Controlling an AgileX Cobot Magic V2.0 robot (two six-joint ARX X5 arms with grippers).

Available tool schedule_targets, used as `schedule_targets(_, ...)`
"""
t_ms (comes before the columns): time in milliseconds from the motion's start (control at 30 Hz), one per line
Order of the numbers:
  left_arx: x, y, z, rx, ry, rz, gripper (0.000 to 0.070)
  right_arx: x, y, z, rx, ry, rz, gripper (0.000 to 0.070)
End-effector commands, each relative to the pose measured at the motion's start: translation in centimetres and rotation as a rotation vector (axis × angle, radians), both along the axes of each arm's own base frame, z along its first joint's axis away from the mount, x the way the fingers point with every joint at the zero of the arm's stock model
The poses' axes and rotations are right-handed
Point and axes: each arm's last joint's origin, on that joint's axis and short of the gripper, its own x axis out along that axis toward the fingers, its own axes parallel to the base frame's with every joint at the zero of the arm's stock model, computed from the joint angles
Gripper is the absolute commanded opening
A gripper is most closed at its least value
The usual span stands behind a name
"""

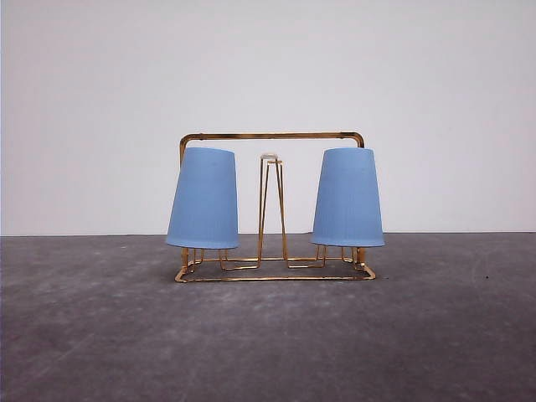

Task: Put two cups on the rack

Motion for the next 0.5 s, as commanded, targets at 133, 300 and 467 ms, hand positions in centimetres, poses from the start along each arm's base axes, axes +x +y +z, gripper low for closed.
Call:
schedule_targets(133,0.07,0.01,-0.59,0.000,0.020,0.000,0.0022,0.03,0.00,0.04,-0.009,-0.010,0.001,0.0016)
schedule_targets(300,0.07,0.01,-0.59,-0.001,0.020,0.000,0.0022,0.03,0.00,0.04,-0.009,-0.010,0.001,0.0016)
schedule_targets(467,0.07,0.01,-0.59,-0.001,0.020,0.000,0.0022,0.03,0.00,0.04,-0.009,-0.010,0.001,0.0016)
